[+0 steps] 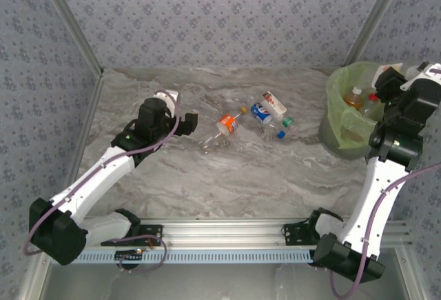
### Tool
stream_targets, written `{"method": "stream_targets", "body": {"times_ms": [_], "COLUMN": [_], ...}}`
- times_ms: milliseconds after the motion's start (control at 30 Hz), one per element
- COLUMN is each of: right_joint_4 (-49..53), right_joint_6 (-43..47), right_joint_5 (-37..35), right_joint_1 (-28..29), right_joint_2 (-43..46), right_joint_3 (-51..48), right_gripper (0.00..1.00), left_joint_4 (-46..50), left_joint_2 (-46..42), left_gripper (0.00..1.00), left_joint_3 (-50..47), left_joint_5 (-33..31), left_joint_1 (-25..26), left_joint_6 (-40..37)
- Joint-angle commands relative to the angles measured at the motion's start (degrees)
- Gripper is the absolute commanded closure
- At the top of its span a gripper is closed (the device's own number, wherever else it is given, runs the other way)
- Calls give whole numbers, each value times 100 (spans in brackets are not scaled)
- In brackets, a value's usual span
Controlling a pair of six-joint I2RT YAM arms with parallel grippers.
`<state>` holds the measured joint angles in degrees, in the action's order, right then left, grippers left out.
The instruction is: Put the plastic bottles in the bin
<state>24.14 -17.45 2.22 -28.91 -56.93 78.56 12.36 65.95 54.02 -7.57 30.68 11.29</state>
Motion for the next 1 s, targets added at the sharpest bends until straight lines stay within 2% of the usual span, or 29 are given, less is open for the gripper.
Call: {"method": "stream_targets", "body": {"times_ms": [0,300,500,667,867,967], "right_joint_4": [193,445,665,687,773,1073], "right_joint_6": [-117,75,729,1132,1346,1386], "right_joint_5": [-550,-1365,-3019,-3884,-4206,-4248], "right_joint_1": [-178,-102,584,875,904,927], "right_joint_2": [-113,-566,-1146,-1626,-2100,-2328], "right_joint_3": [-9,96,458,562,581,687], "right_gripper": [100,100,100,95,80,59], "left_joint_4": [71,96,100,125,196,217], "left_joint_2": [-70,-44,-28,-5,-16,-20], "left_gripper": [1,1,1,1,1,1], "left_joint_3": [3,11,19,30,20,29], "left_joint_5": [-87,-42,-34,-35,-18,-5], "left_joint_1": [-48,-73,-105,-115,-130,-141], "left_joint_6": [83,130,148,202,243,268]}}
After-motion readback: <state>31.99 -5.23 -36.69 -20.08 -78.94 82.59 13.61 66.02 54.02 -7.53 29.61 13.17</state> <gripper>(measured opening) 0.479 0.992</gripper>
